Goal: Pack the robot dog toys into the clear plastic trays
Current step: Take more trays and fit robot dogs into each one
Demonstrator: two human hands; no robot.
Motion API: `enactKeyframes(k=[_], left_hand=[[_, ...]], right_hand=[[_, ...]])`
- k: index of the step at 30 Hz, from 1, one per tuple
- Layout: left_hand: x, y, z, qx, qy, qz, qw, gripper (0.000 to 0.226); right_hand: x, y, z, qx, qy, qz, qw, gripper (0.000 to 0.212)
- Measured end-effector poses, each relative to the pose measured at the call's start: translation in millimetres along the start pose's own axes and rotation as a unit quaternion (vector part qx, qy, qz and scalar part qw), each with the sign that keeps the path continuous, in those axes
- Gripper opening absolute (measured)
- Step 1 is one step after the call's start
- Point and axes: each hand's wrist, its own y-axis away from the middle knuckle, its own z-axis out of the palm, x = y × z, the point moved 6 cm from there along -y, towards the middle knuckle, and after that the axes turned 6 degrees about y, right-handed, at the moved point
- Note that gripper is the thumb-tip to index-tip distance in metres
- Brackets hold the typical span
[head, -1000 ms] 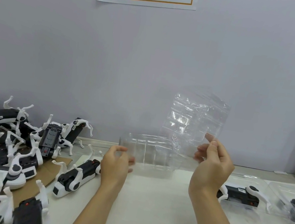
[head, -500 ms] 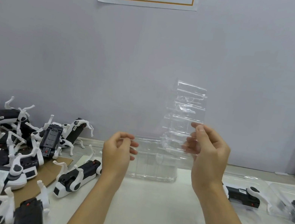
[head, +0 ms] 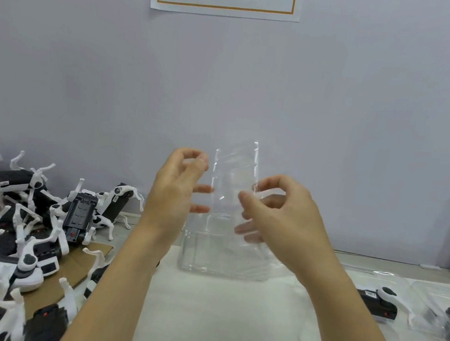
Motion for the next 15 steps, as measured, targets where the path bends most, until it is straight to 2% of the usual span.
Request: enactKeyframes(k=[2, 5, 9, 12, 15], left_hand=[[-0.4, 0.0, 4.9, -0.017, -0.045, -0.010, 0.999, 0.022], [-6.7, -0.7, 2.1, -0.004, -0.089, -0.045, 0.995, 0.039], [-15.0, -1.5, -12.6, 0.041, -0.125, -0.077, 0.988, 0.059], [-19.1, -3.4, -19.5, 0.065, -0.134, -0.081, 0.986, 0.043], [-27.8, -3.8, -22.0, 0.093, -0.071, -0.098, 0.988, 0.021]], right_hand=[[-1.7, 1.5, 7.3, -0.031, 0.092, -0.027, 0.995, 0.020], [0.3, 5.1, 18.4, -0.093, 0.224, -0.059, 0.968, 0.021], [4.8, 9.2, 25.9, -0.149, 0.289, -0.061, 0.944, 0.019], [7.1, 10.9, 29.5, -0.186, 0.297, -0.052, 0.935, 0.018], [6.1, 11.3, 26.3, -0.185, 0.293, -0.050, 0.937, 0.018]])
